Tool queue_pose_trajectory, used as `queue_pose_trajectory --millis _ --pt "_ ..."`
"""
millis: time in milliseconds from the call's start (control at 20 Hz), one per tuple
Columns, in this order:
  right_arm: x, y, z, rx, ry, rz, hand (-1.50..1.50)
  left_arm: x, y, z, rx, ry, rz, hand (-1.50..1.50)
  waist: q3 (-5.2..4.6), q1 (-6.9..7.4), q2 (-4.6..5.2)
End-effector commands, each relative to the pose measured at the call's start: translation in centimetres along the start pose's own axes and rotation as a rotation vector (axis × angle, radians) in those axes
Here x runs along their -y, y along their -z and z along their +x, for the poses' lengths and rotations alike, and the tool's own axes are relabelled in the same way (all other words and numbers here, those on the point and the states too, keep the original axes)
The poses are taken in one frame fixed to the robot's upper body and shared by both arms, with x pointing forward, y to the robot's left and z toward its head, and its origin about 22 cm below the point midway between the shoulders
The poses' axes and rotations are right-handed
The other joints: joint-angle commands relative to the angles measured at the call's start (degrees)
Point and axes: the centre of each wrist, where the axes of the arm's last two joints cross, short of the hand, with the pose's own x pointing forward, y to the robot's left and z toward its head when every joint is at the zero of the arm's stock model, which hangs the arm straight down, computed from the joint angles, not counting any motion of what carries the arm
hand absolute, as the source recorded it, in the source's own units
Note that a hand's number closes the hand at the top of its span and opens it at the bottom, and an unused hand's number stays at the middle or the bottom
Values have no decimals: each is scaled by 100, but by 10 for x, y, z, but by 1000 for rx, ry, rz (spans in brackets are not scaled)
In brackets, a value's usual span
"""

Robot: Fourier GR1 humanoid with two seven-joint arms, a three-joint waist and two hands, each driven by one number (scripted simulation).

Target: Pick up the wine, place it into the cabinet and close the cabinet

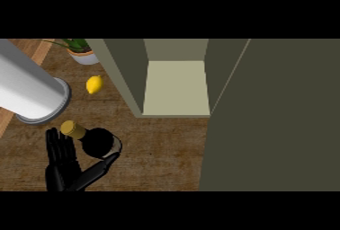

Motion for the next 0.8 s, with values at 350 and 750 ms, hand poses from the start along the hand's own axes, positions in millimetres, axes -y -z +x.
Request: queue_pose_trajectory --millis 350,750 --pt "-1 -17 25 66 25 17 -150 -14 2 -35 -20 -8 -14 -150 -2 10 2" --pt "-5 -22 19 49 30 49 -150 -13 11 -57 -51 -26 -28 -150 0 -4 3"
